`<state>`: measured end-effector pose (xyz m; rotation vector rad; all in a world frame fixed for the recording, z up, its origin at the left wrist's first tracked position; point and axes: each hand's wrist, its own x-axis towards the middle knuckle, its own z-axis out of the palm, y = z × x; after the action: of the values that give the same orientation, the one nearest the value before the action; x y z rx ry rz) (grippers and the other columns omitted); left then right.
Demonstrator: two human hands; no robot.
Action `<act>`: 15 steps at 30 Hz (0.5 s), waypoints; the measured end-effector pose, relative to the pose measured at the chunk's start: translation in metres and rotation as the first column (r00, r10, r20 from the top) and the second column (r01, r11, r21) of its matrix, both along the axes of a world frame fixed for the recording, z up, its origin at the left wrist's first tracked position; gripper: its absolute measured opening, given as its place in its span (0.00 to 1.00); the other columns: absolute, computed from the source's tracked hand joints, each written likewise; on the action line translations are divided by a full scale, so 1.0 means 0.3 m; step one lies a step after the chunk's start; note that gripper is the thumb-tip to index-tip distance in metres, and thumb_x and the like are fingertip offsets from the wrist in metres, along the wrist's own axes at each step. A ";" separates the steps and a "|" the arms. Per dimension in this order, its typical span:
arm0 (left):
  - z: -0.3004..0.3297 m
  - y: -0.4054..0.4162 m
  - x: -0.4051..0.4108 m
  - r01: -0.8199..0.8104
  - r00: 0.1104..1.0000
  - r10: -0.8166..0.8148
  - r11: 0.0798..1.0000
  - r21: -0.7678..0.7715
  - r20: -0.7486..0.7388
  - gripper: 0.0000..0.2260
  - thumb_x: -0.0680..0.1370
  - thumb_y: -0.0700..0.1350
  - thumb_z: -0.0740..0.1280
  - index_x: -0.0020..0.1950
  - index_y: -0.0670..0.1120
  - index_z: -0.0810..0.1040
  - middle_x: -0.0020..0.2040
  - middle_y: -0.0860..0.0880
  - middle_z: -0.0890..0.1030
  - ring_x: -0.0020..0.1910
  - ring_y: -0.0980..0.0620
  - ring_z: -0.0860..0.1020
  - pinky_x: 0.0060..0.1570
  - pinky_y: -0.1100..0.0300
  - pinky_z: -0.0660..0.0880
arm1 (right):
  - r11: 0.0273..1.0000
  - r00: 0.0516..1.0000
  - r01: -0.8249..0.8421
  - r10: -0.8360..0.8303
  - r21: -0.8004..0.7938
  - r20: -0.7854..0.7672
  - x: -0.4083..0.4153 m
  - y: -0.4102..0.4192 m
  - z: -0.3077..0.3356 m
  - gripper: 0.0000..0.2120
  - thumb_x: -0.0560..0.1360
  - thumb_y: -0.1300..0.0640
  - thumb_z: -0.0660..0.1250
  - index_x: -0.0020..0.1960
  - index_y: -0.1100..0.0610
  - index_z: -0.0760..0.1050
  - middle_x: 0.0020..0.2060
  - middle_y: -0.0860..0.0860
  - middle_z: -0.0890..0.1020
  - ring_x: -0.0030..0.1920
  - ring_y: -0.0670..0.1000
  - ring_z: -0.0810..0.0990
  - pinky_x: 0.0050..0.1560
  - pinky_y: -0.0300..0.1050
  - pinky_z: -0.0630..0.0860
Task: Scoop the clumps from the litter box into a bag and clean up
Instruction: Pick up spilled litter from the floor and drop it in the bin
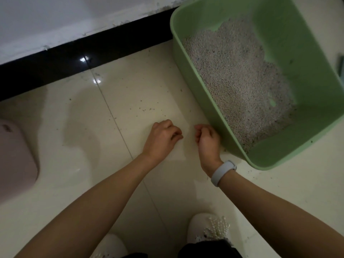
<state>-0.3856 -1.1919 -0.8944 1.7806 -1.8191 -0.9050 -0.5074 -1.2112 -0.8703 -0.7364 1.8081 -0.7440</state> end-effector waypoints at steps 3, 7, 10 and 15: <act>-0.013 0.001 0.005 0.026 0.998 -0.023 0.998 -0.049 0.056 0.09 0.71 0.46 0.67 0.38 0.41 0.82 0.33 0.45 0.76 0.32 0.46 0.77 0.40 0.59 0.63 | 0.999 0.998 -0.034 0.034 -0.002 -0.045 -0.004 -0.019 -0.006 0.14 0.76 0.64 0.55 0.37 0.51 0.73 0.32 0.48 0.72 0.36 0.48 0.70 0.46 0.45 0.67; -0.018 0.000 0.007 0.100 0.988 -0.084 0.987 -0.124 0.127 0.14 0.73 0.47 0.60 0.36 0.41 0.80 0.32 0.45 0.76 0.31 0.46 0.76 0.38 0.59 0.60 | 0.970 0.954 -0.228 0.205 -0.085 -0.216 0.019 -0.037 -0.006 0.09 0.78 0.62 0.58 0.51 0.61 0.76 0.43 0.54 0.77 0.45 0.51 0.73 0.49 0.42 0.68; 0.003 0.022 0.041 -0.094 0.995 0.096 0.993 -0.071 0.026 0.11 0.74 0.46 0.63 0.38 0.40 0.80 0.35 0.45 0.76 0.33 0.48 0.75 0.39 0.62 0.61 | 0.944 0.925 -0.308 0.267 -0.121 -0.271 0.043 -0.057 -0.010 0.10 0.78 0.61 0.60 0.55 0.64 0.74 0.45 0.57 0.78 0.47 0.55 0.75 0.48 0.42 0.69; 0.064 0.116 0.155 -0.500 0.840 0.517 0.856 0.133 -0.164 0.03 0.76 0.41 0.67 0.43 0.43 0.76 0.38 0.53 0.72 0.36 0.62 0.69 0.38 0.75 0.65 | 0.959 0.925 -0.255 0.203 -0.127 -0.322 0.081 -0.086 -0.030 0.11 0.76 0.61 0.62 0.56 0.65 0.74 0.48 0.59 0.80 0.49 0.54 0.77 0.41 0.35 0.64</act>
<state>-0.3391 -1.1571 -0.8751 2.0065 -1.1078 -0.9033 -0.4831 -1.2369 -0.8792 -1.2101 1.9044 -0.6560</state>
